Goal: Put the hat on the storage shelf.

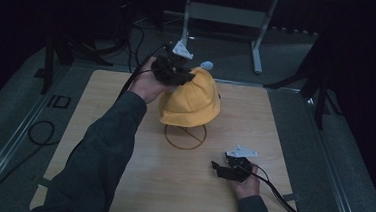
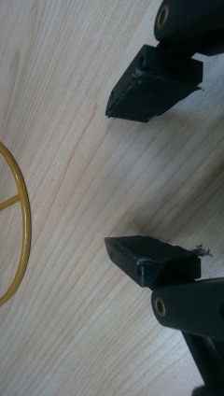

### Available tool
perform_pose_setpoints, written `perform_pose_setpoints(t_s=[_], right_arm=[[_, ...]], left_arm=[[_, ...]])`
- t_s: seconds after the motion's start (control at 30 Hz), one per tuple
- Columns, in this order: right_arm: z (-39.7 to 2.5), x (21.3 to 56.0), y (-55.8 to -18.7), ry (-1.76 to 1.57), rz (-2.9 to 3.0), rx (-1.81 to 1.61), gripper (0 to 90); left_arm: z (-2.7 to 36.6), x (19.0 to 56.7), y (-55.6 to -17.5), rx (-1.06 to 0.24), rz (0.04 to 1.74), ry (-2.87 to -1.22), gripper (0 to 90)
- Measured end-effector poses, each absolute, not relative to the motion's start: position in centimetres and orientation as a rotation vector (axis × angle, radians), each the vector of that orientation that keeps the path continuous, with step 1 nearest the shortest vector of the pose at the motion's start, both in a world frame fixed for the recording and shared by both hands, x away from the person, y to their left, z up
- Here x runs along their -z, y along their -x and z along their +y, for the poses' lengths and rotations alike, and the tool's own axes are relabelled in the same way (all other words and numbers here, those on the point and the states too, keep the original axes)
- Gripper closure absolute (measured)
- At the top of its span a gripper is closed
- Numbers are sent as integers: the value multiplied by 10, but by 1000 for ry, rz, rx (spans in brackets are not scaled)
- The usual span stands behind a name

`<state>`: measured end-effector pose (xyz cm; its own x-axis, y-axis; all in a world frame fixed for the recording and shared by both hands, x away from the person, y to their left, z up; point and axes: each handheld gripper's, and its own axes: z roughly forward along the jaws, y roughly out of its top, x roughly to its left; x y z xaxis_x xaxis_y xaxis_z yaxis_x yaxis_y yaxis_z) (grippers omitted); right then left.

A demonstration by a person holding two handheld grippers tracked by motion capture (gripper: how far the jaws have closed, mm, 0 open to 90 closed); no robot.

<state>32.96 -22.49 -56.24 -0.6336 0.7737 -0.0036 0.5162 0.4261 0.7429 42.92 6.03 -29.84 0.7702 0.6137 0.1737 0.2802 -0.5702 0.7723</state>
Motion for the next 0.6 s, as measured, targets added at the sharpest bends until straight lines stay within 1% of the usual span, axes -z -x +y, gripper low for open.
perform_pose_setpoints(t_s=[0.23,0.43,0.47,0.53,0.57,0.6], right_arm=[[-225,562,-330,-1106,2340,-1039,313],[-225,562,-330,-1106,2340,-1038,313],[-225,562,-330,-1105,2341,-1039,313],[-225,562,-330,-1106,2341,-1039,313],[-225,562,-330,-1105,2340,-1039,313],[-225,562,-330,-1105,2340,-1038,313]], left_arm=[[52,306,-429,-570,661,-2230,769],[52,306,-430,-563,683,-2222,760],[53,305,-431,-558,692,-2221,733],[54,304,-431,-555,701,-2209,635],[58,301,-431,-550,727,-2182,570],[60,299,-430,-555,742,-2152,538]])
